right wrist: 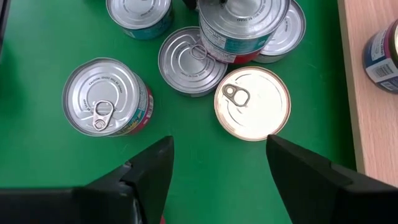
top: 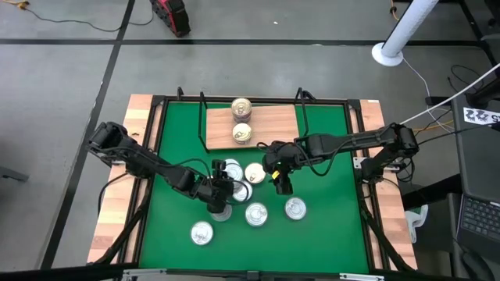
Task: Stack canned seafood by type on shelf
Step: Put the yellow-blue tuna can on the shelf
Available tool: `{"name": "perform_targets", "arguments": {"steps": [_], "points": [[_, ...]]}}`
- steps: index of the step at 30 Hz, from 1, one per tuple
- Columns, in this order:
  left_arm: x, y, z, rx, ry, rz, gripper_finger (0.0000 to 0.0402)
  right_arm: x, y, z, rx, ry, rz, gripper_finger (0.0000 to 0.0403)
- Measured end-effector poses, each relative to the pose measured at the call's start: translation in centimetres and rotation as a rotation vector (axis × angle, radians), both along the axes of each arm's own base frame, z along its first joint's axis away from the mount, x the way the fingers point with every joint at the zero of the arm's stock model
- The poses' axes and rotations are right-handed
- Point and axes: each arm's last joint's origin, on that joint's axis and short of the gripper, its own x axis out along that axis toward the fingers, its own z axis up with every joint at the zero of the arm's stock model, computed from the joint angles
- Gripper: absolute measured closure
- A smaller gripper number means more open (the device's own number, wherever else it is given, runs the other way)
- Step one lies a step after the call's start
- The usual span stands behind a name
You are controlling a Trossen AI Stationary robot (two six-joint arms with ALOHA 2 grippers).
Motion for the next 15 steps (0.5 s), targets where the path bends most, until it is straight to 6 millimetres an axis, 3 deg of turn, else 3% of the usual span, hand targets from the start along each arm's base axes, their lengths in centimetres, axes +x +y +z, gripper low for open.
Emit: {"name": "perform_targets", "arguments": {"steps": [4,15], "points": [[0.0,0.01,0.0,0.006,0.002,-0.004,0.0266,0.0,0.0,0.0,0.0,0.001,0.0,0.0148],[0.05,-0.01,0.07,0.014,0.0,-0.014,0.0365,-0.02,0.0,-0.01,-0.001,0.002,0.0,0.0148]]}}
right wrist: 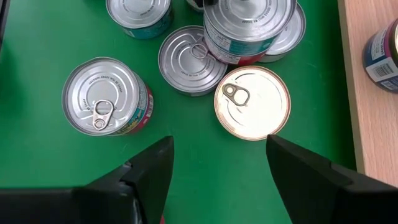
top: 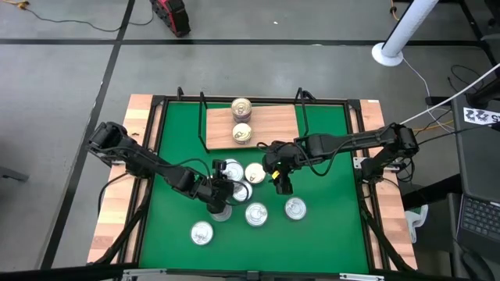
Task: Stack canned seafood by type on shelf
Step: Put the yellow-blue tuna can on the shelf
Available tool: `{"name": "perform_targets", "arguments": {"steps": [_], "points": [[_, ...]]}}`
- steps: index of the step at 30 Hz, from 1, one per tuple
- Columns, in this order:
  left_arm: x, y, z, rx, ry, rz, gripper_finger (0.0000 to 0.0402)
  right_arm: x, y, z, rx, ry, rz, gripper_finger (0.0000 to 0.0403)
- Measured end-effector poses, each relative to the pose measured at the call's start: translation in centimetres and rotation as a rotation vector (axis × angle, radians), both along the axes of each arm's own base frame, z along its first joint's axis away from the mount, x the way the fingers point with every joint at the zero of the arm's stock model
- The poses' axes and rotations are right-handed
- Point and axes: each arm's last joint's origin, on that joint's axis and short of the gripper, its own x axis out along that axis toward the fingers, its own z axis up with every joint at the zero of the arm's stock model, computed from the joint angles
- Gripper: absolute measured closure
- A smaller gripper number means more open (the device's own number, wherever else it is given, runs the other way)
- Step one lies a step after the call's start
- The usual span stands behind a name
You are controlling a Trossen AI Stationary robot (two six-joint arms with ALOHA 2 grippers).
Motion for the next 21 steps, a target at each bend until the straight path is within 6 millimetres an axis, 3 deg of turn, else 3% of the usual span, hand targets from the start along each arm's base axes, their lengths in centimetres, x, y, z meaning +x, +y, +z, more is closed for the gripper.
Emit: {"name": "perform_targets", "arguments": {"steps": [5,21], "points": [[0.06,-0.03,0.05,-0.003,-0.008,0.0,0.0398,0.0,-0.02,0.0,0.0,0.001,0.0,0.0148],[0.29,-0.08,0.36,-0.026,-0.052,0.007,0.0401,-0.02,-0.03,-0.01,0.0,0.002,-0.001,0.0148]]}}
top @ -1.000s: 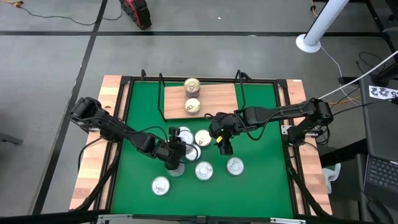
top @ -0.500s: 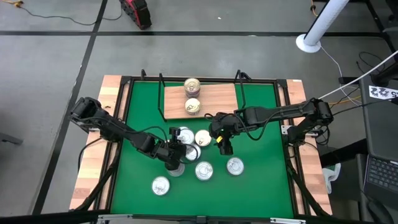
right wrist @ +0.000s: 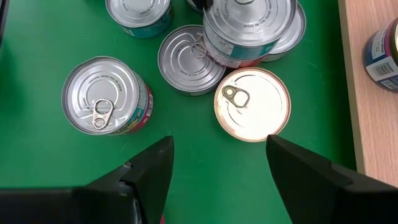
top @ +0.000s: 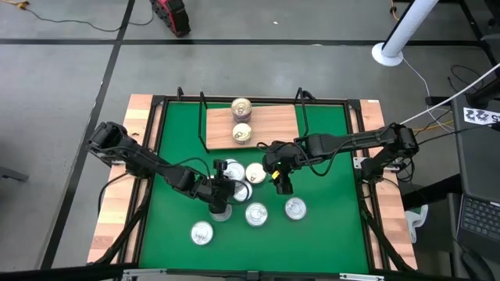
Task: Stack canned seafood by type on shelf
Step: Put the yellow-blue tuna can on the shelf
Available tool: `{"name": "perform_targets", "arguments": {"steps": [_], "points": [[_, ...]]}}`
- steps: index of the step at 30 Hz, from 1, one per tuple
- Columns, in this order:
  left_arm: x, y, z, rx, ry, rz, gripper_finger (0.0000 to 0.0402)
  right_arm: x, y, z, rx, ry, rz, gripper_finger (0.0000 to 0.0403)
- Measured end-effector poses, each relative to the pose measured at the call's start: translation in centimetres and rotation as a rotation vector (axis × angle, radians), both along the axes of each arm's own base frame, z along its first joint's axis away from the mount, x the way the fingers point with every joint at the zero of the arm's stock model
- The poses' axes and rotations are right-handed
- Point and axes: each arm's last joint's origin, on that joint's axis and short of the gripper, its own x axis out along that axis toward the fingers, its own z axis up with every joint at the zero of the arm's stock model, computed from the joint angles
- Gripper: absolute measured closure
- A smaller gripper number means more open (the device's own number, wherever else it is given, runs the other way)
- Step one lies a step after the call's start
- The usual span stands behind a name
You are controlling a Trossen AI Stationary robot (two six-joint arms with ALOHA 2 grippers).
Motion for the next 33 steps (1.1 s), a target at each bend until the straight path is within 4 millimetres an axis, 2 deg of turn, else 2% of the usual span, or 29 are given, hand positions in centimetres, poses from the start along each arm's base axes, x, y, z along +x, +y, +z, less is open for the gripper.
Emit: {"name": "perform_targets", "arguments": {"steps": [6,15,23,33], "points": [[-0.2,0.3,0.8,-0.023,-0.047,0.041,0.0401,0.0,0.0,0.0,0.0,0.0,0.0,0.0148],[-0.2,0.4,0.9,-0.01,-0.058,0.054,0.0401,0.1,0.0,0.1,0.001,-0.014,0.0,0.0148],[0.4,0.4,2.1,0.051,-0.085,0.043,0.0401,0.2,0.0,0.1,0.002,-0.02,0.0,0.0148],[0.6,2.7,1.9,0.089,-0.017,0.104,0.0401,0.2,0.0,0.1,0.002,-0.02,0.0,0.0148]]}}
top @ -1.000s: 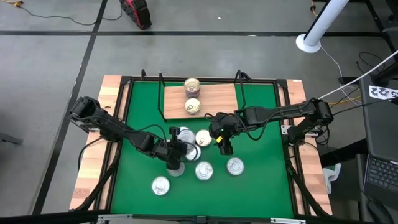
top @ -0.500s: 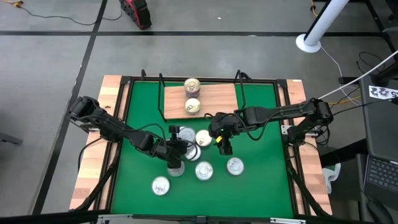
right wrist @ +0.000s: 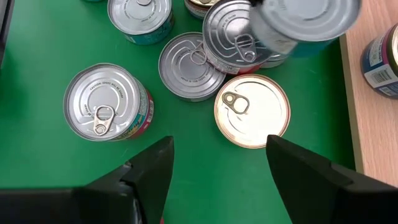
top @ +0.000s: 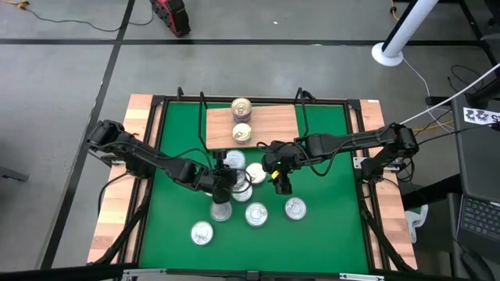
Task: Stack canned seafood by type on shelf
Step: Put the yellow-blue tuna can on the shelf
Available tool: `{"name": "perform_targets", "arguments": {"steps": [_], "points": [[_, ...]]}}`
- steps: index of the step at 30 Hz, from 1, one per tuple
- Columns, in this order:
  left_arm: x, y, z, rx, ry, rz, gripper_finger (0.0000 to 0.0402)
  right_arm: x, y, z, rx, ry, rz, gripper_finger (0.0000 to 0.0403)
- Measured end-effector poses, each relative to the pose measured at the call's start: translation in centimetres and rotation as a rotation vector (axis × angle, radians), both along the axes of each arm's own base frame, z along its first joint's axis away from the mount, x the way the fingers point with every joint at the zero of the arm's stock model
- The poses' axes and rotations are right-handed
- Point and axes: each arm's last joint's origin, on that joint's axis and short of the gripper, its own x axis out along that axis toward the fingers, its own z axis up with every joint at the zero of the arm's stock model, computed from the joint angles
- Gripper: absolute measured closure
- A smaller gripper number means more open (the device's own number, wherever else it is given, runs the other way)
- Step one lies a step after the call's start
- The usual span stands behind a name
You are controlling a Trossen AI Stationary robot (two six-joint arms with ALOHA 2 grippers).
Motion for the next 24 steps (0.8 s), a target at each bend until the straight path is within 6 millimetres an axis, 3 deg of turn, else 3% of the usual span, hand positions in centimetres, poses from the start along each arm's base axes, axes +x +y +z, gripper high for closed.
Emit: {"name": "perform_targets", "arguments": {"steps": [24], "points": [[-0.6,7.6,-0.9,0.028,0.175,0.25,0.0401,0.0,0.0,0.0,-0.01,-0.001,0.017,0.0148]]}}
